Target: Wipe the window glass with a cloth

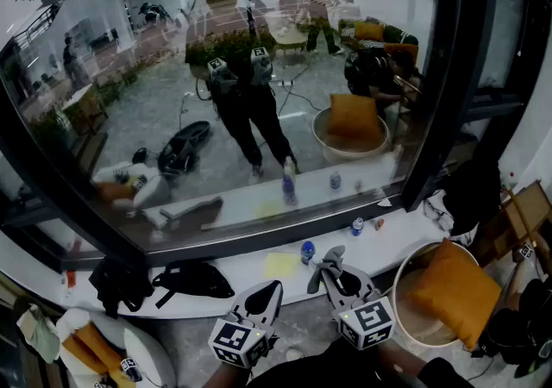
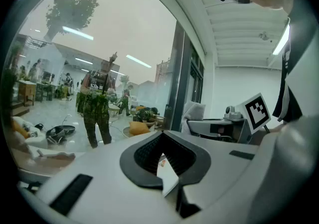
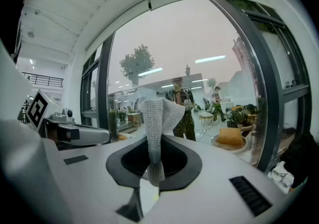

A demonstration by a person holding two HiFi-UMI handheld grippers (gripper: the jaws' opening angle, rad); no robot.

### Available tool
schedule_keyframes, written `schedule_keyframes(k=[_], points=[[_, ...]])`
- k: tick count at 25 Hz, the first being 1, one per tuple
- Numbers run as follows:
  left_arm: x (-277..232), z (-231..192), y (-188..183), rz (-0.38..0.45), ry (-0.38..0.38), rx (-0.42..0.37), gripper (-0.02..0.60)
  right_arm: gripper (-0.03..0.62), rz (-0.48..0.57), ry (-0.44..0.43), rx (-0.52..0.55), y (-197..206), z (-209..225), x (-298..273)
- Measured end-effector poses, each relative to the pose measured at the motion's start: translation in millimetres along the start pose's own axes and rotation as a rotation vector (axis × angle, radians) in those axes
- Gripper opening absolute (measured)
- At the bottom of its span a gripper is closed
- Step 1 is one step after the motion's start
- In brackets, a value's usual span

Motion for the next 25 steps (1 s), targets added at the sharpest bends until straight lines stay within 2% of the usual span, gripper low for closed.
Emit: schedule_keyframes(k=[6,19,25], points=[[1,3,2,0.000,0.004,-0.005,0.008,0.052,0.021,0.003,-0.028,1,3,5],[-3,-4,-12,0.031,0.007,-0.036,0.008,0.052,0.032,0.013,-0.005,-9,5,-4],[-21,-10,-20,0.039,0.003,-0.038,0.008,0.052,0.049,0.048,0.005,-20,31,-14]])
Point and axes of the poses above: the fingertips, and each gripper's own axes: x backward along the fingers, z to its right, y out of its underside, the point moved 10 cm from there along x, backward along the fingers, and after that the axes turned 5 degrees about z, right-handed, at the moved point
